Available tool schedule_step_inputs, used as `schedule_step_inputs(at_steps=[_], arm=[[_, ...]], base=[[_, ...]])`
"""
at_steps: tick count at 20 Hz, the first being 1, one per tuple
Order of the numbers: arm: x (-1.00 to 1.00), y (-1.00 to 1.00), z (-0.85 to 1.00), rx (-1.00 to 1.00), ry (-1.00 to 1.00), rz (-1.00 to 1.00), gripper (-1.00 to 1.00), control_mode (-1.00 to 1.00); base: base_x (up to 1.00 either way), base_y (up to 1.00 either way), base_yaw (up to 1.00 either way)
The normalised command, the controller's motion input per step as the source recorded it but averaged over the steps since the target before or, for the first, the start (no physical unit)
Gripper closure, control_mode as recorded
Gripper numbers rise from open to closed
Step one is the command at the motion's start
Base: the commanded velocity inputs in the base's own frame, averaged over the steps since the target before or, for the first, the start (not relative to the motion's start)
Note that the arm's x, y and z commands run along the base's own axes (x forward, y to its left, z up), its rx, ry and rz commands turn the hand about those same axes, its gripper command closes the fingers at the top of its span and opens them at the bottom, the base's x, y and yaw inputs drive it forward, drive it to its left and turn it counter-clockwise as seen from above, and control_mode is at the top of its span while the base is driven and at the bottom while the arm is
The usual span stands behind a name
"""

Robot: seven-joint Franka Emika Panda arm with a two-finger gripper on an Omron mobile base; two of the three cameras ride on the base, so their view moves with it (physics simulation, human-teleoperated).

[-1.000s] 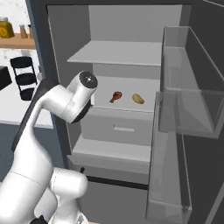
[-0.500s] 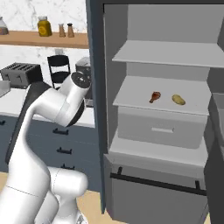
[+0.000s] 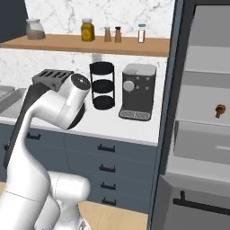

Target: Place one potato and one chicken drumstick in each tupperware on the nearby counter, to pack two identical lunches.

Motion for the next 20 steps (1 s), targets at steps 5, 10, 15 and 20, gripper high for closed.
schedule_step_inputs(at_steps=[5, 10, 15, 20], arm=[[0.0, 0.0, 0.0, 0.0, 0.0, 0.0, 1.0, 1.0], [0.0, 0.0, 0.0, 0.0, 0.0, 0.0, 1.0, 1.0], [0.0, 0.0, 0.0, 0.0, 0.0, 0.0, 1.0, 1.0], [0.0, 0.0, 0.0, 0.0, 0.0, 0.0, 1.0, 1.0]], base=[[0.68, 1.0, -0.21], [0.65, 1.0, -0.28], [0.23, 1.0, -0.21], [-0.21, 1.0, 0.0]])
